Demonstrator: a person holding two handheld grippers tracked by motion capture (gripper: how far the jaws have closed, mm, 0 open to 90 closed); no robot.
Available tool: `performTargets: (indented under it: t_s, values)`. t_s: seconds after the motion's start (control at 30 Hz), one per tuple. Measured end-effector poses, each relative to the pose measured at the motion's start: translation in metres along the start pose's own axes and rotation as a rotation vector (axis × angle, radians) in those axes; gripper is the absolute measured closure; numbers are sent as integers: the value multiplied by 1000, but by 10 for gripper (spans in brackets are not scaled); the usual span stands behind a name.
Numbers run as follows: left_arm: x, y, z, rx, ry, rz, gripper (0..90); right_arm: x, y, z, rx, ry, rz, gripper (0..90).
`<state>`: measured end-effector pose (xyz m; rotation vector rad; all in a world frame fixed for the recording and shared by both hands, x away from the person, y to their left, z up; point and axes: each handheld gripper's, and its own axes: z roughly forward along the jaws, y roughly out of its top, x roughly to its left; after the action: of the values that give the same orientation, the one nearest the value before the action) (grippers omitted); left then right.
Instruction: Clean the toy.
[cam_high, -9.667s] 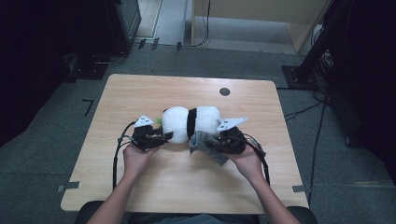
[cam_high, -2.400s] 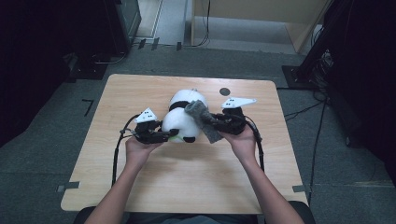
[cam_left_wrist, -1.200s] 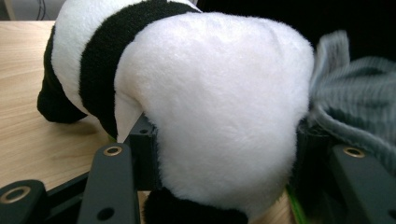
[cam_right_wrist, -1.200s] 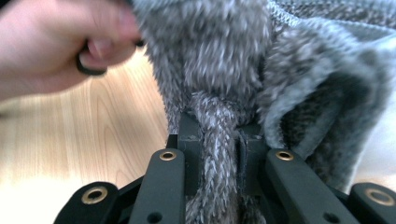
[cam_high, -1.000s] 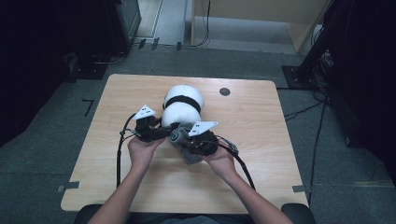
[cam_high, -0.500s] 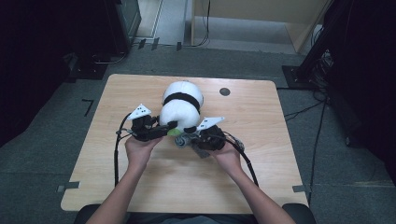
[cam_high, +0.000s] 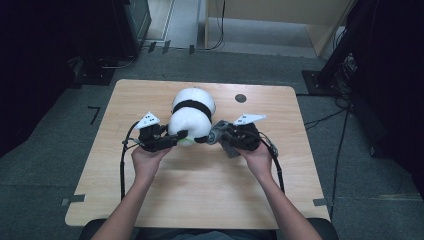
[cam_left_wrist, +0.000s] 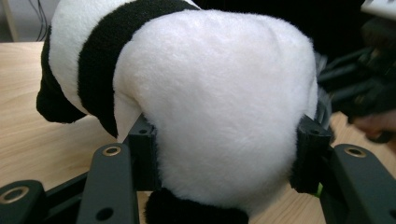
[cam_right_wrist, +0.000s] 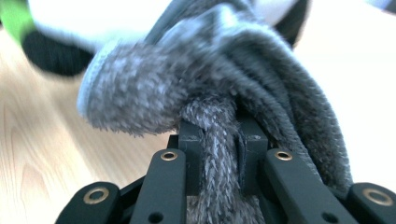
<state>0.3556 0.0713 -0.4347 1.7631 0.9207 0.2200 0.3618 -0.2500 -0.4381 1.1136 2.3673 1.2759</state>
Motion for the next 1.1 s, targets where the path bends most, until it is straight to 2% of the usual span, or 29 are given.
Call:
performTargets:
  t_s: [0.1, 0.13, 0.23, 0.37, 0.47, 0.53, 0.57, 0.67, 0.73, 0.87, 0.93, 1.03, 1.1]
  values:
    - [-3, -2, 5, 28, 6, 15, 416, -6, 6, -18, -94, 19, 55, 775]
    - [-4, -3, 8, 35, 0, 17, 416, -6, 9, -21, -109, 23, 56, 775]
    - [-9, -5, 14, 42, -13, 20, 415, 5, 18, -31, -159, 49, 38, 775]
    - [-18, -7, 20, 46, -20, 37, 415, 24, 26, -32, -189, 95, 10, 773]
    - [-25, -8, 22, 45, -20, 53, 415, 37, 27, -23, -157, 127, -13, 771]
    - [-27, -8, 22, 49, -4, 58, 415, 42, 26, -18, -146, 118, -27, 773]
    - [-25, -9, 21, 40, -7, 46, 416, 44, 25, -17, -147, 117, -27, 774]
    - [-22, -8, 19, 29, -1, 23, 416, 49, 22, -13, -149, 157, -23, 776]
    - [-20, -7, 17, 21, 5, 4, 417, 56, 21, -9, -134, 156, -54, 778]
    - [-14, -5, 14, 7, 7, -34, 420, 73, 13, 6, -83, 146, -152, 781]
    - [-13, -5, 13, 3, 6, -46, 421, 80, 10, 14, -57, 142, -181, 781]
    - [-13, -5, 12, -5, -8, -69, 423, 84, 8, 19, -44, 159, -185, 782]
    - [-14, -5, 12, -4, -6, -65, 424, 84, 7, 21, -48, 163, -186, 782]
